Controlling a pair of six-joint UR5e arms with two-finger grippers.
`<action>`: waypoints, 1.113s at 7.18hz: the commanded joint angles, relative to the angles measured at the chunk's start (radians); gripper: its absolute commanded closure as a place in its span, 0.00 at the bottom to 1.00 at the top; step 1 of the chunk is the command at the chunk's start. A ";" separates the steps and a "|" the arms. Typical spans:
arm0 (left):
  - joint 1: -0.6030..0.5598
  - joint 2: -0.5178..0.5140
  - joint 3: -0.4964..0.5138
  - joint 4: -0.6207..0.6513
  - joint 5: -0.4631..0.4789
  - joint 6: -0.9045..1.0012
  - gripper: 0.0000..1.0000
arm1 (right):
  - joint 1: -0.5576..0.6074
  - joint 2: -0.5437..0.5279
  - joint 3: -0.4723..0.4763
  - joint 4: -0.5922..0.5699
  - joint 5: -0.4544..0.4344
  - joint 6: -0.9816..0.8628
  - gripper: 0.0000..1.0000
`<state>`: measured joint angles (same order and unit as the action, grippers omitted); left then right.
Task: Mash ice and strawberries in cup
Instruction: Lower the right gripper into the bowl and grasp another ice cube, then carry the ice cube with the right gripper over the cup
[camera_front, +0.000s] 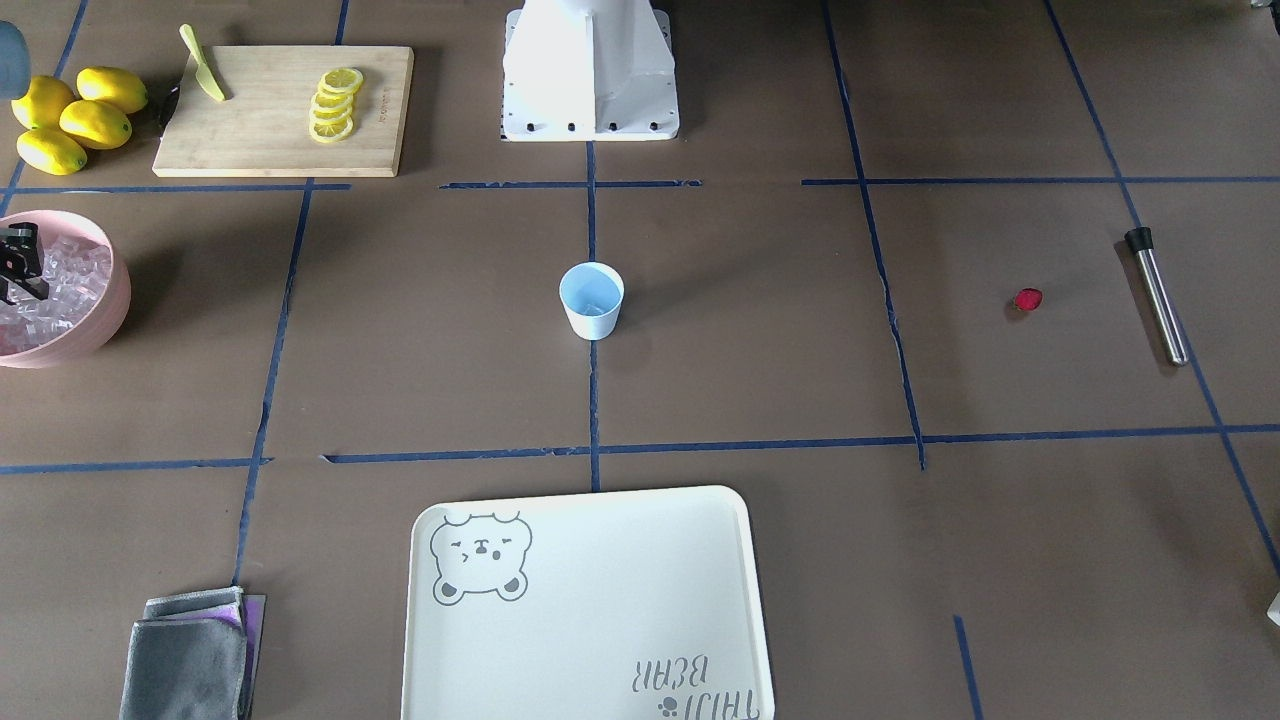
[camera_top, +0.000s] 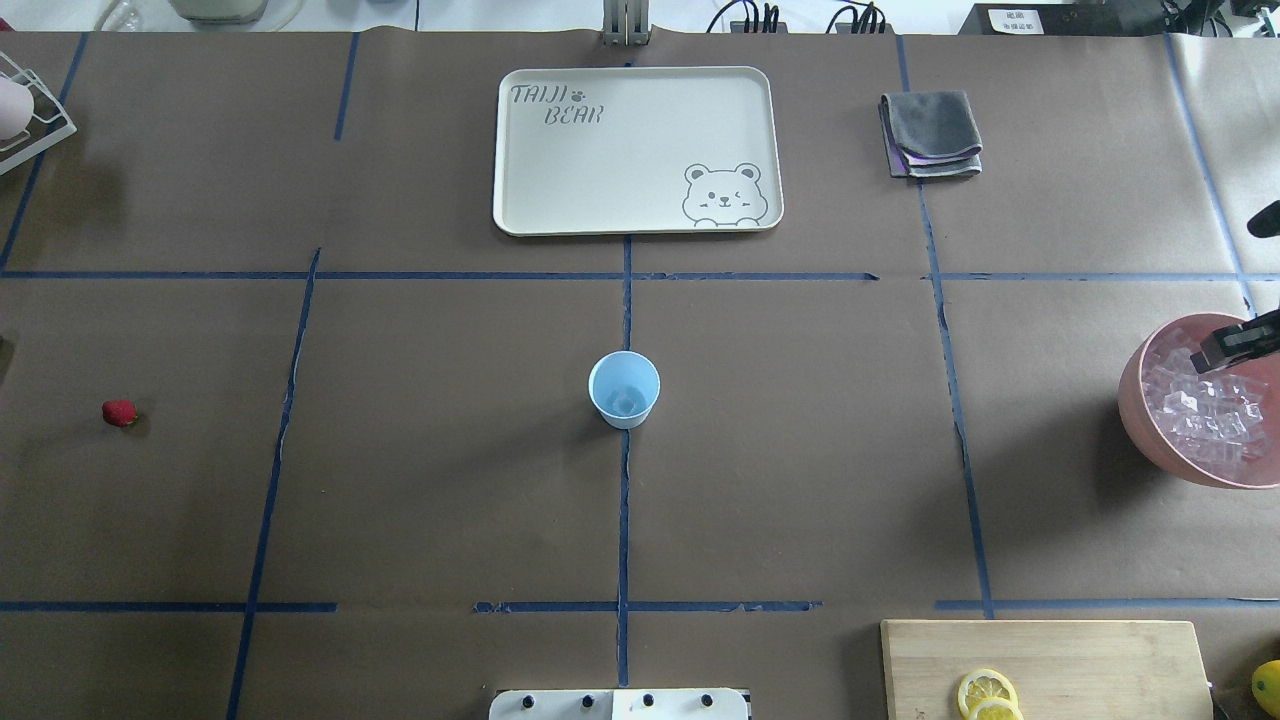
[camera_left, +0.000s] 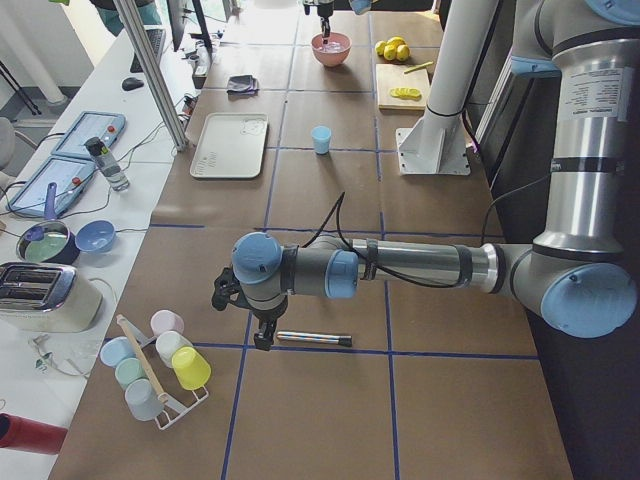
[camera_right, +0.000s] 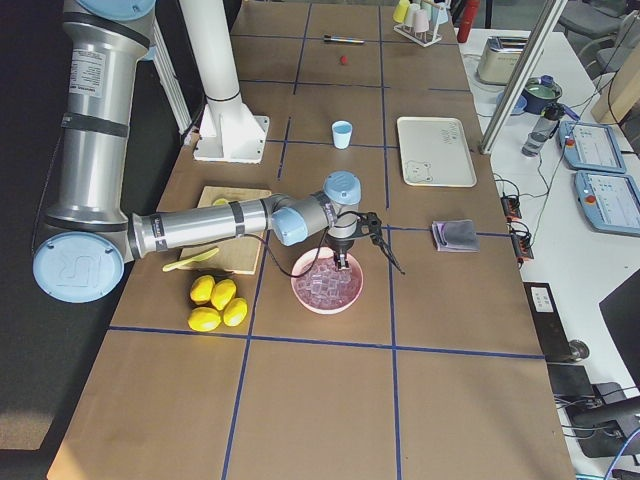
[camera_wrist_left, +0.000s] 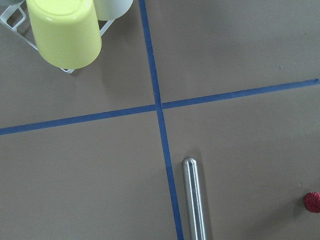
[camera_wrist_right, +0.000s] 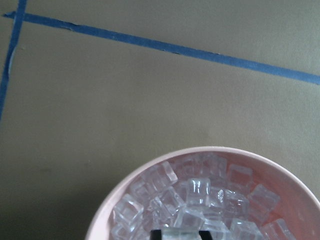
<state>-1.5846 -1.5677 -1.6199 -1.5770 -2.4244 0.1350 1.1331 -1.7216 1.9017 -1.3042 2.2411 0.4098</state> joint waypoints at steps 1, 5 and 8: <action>0.000 0.000 0.002 0.000 -0.001 0.000 0.00 | 0.014 0.107 0.066 -0.117 0.035 0.010 1.00; 0.002 0.009 0.002 -0.001 -0.001 0.000 0.00 | -0.241 0.527 0.073 -0.381 -0.023 0.345 1.00; 0.002 0.009 0.003 -0.003 0.001 0.000 0.00 | -0.513 0.765 -0.031 -0.382 -0.257 0.642 1.00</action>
<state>-1.5830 -1.5589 -1.6174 -1.5797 -2.4249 0.1350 0.7282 -1.0706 1.9338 -1.6848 2.0845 0.9310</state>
